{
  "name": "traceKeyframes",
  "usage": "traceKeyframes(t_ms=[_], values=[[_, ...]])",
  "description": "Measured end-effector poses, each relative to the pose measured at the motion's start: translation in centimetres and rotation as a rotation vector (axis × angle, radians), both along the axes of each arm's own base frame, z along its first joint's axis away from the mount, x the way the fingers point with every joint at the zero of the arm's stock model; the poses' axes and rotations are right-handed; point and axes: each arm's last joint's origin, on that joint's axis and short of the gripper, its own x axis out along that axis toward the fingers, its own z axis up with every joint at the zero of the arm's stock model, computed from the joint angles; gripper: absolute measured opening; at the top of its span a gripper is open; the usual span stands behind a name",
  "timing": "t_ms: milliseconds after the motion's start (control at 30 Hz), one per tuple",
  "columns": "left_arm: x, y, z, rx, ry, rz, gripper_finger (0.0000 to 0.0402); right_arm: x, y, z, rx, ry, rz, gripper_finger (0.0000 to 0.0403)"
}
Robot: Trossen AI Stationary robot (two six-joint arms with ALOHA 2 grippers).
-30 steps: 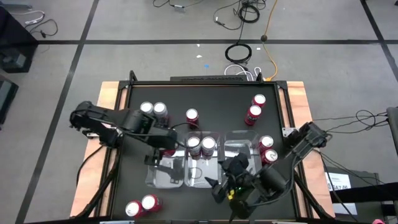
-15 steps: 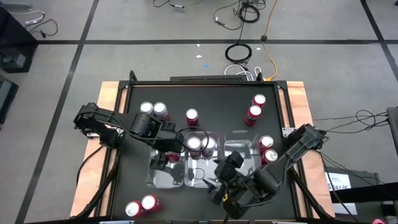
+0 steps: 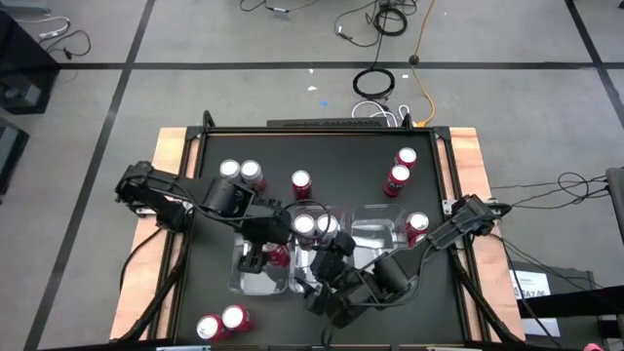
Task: Sort soda cans
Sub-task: Put the red soda can into the right transparent bin
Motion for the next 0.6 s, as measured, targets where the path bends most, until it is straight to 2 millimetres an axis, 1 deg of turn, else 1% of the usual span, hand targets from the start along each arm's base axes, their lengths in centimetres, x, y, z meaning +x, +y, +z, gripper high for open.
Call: traceKeyframes(t_ms=[233,333,433,600], values=[[0.3,-0.2,1.1,-0.014,-0.087,-0.025,0.0326,1.3,-0.2,-1.2,0.020,0.026,0.030,0.0377],[0.5,-0.3,1.7,-0.026,-0.133,-0.027,0.0326,1.9,-0.4,-1.0,0.033,-0.003,0.048,0.0377],[0.6,-0.4,2.3,-0.037,-0.168,-0.030,0.0326,2.0,-0.7,-1.0,0.024,-0.012,0.014,0.0377],[0.7,-0.6,2.6,-0.053,-0.195,-0.039,0.0326,2.3,-0.9,-0.9,0.023,-0.034,-0.005,0.0377]])
